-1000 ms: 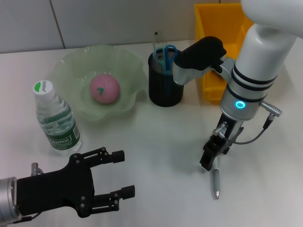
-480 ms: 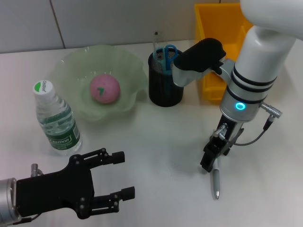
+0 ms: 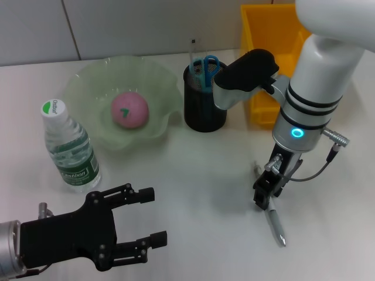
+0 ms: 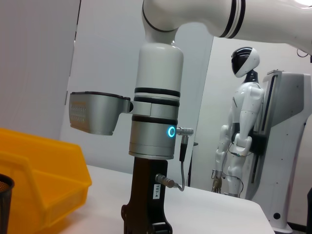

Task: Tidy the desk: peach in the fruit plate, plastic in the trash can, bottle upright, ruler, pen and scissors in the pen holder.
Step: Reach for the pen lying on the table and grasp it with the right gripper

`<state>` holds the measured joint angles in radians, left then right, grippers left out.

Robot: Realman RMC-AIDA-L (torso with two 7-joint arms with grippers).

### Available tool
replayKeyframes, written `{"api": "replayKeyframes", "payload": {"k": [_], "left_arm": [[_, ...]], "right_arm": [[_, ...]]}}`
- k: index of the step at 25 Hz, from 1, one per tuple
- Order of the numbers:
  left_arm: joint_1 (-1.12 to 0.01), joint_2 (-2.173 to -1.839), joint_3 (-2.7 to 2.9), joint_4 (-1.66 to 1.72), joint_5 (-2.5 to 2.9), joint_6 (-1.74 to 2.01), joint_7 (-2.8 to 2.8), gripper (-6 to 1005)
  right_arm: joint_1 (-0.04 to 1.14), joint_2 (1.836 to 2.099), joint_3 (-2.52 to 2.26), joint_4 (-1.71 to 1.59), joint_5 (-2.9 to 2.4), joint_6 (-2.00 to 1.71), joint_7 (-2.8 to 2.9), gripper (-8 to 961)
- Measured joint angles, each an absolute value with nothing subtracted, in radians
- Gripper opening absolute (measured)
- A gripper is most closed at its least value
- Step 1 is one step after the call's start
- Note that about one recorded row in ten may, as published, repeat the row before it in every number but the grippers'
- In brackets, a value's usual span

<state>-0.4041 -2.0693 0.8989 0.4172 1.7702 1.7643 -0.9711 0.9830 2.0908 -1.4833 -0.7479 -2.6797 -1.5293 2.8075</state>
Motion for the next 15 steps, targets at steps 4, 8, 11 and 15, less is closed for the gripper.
{"api": "replayKeyframes", "payload": {"k": [4,8,11,15], "left_arm": [[-0.404,-2.069,0.899,0.417,1.770,1.764,-0.971,790],[-0.405,-2.069,0.898,0.417,1.770,1.764,-0.971,790],[-0.405,-2.069,0.897,0.418,1.770,1.764,-0.971,790],[-0.405,-2.069,0.897,0.419,1.770,1.764,-0.971,790]], "right_arm": [[0.986,2.091,-1.483,-0.748,-2.680,-1.529,2.808,401],[0.989,2.091,-1.483,-0.749,-2.680,-1.531,2.809,388],[0.989,2.091,-1.483,-0.749,-2.680,-1.531,2.809,390],[0.989,2.091,-1.483,-0.750,-2.680,-1.531,2.809,390]]}}
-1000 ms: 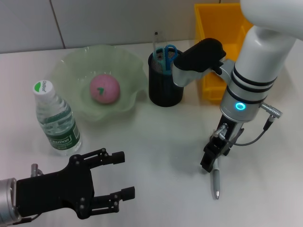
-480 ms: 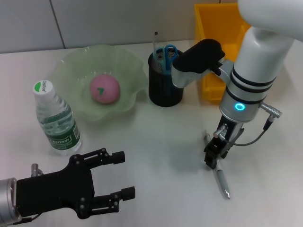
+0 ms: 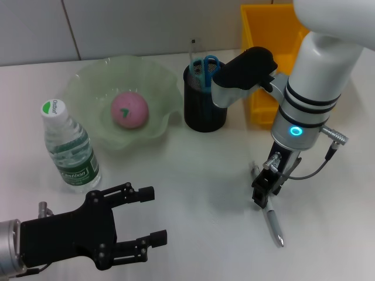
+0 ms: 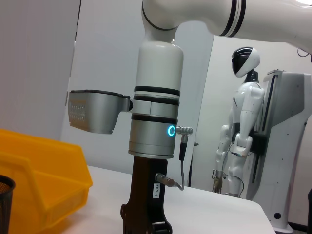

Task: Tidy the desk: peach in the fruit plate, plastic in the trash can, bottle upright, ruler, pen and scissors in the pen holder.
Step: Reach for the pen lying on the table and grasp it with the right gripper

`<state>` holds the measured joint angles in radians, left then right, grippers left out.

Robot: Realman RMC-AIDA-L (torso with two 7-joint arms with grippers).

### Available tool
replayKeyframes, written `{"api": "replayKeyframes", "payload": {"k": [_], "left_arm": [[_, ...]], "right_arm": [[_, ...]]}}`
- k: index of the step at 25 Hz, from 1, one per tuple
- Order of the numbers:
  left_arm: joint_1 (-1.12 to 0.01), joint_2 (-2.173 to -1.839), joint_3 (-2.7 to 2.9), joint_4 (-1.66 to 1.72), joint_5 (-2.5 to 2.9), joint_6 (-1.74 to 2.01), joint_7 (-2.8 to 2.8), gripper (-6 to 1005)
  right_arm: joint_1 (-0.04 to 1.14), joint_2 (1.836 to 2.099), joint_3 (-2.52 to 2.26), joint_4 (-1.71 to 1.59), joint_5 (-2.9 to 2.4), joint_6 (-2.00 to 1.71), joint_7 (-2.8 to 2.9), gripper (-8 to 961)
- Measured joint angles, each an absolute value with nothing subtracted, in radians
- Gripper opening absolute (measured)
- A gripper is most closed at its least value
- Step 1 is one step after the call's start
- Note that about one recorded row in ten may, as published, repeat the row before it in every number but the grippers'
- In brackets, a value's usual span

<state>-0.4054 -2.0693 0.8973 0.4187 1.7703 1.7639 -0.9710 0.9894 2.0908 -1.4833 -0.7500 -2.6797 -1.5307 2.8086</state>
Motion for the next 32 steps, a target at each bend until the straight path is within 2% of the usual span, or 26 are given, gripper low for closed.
{"api": "replayKeyframes", "payload": {"k": [25,32], "left_arm": [[-0.410,-2.069,0.893,0.418,1.770,1.764,-0.972,790],[-0.410,-2.070,0.892,0.417,1.770,1.764,-0.972,790]], "right_arm": [[0.989,2.091,-1.491,-0.750,-2.679,-1.531,2.801,380],[0.989,2.091,-1.519,-0.749,-2.678,-1.529,2.801,346]]}}
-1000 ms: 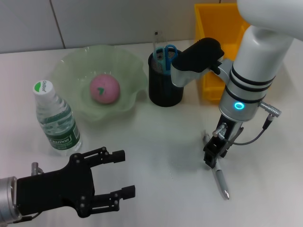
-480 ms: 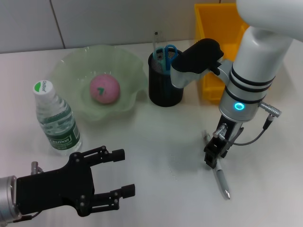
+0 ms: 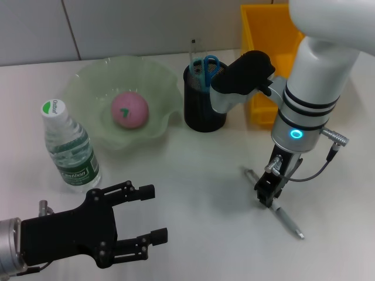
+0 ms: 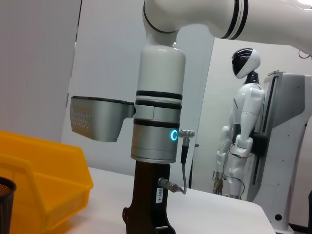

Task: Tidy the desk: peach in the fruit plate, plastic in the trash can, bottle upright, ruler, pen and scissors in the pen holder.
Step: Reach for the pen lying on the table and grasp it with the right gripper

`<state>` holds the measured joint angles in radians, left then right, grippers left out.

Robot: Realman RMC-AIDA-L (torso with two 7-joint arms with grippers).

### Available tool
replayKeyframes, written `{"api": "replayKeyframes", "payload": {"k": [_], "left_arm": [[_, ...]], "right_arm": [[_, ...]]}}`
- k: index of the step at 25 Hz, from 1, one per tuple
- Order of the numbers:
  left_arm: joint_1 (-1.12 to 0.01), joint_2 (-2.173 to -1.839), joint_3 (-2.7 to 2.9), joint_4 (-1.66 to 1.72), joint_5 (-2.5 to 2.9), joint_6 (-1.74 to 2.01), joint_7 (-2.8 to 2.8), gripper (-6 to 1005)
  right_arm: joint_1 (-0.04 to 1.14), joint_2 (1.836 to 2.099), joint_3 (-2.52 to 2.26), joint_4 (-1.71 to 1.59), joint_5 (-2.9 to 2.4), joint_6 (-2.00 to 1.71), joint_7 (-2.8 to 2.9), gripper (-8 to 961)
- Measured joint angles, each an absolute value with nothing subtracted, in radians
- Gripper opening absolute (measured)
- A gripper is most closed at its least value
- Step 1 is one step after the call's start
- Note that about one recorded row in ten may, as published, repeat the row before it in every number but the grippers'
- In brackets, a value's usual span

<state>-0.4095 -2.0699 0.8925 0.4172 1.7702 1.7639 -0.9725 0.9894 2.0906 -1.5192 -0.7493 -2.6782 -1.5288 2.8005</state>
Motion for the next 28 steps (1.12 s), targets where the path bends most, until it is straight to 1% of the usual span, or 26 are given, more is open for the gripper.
{"api": "replayKeyframes", "payload": {"k": [4,9,28], "left_arm": [[-0.410,-2.071,0.891,0.417,1.770,1.764,-0.973,790],[-0.410,-2.071,0.891,0.417,1.770,1.766,-0.974,790],[-0.411,-2.071,0.891,0.422,1.770,1.769,-0.983,791]], "right_arm": [[0.989,2.091,-1.522,-0.750,-2.678,-1.528,2.801,326],[0.989,2.090,-1.521,-0.757,-2.678,-1.528,2.801,198],[0.988,2.090,-1.520,-0.752,-2.678,-1.529,2.802,160]]}}
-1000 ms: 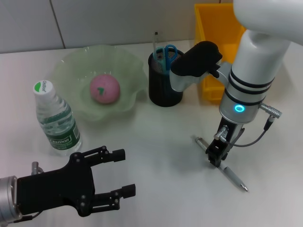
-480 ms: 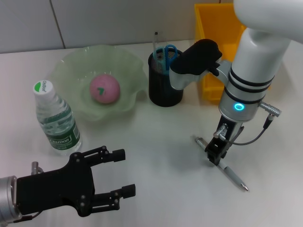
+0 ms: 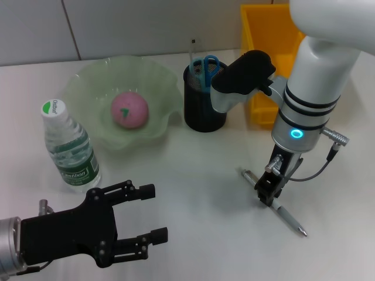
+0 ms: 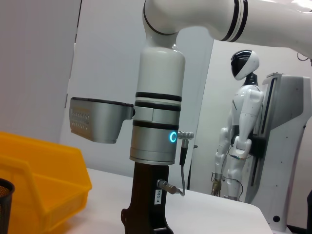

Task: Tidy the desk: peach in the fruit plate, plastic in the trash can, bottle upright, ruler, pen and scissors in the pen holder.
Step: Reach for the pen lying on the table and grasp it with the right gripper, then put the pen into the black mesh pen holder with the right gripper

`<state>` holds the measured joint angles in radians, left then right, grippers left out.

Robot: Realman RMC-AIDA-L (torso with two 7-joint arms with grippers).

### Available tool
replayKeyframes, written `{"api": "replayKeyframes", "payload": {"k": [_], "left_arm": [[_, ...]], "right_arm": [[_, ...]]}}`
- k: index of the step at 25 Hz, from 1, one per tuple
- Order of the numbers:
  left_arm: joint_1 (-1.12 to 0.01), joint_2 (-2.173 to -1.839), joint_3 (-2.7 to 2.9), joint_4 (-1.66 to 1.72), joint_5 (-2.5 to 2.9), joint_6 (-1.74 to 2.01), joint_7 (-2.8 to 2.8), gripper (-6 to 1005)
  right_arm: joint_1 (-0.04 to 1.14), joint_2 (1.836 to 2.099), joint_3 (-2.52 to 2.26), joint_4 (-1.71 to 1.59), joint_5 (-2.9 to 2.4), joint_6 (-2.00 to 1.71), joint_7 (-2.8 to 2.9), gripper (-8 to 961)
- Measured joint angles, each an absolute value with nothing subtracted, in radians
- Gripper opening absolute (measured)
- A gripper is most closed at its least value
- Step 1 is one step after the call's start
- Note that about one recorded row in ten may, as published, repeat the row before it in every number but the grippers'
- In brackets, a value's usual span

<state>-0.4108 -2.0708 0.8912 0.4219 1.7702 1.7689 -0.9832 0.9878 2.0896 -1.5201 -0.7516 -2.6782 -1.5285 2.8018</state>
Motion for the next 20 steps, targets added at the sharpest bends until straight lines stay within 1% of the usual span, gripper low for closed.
{"api": "replayKeyframes", "payload": {"k": [20], "left_arm": [[-0.411,-2.070,0.891,0.423,1.770,1.769,-0.983,791]], "right_arm": [[0.984,2.091,-1.522,-0.751,-2.678,-1.539,2.800,120]]}}
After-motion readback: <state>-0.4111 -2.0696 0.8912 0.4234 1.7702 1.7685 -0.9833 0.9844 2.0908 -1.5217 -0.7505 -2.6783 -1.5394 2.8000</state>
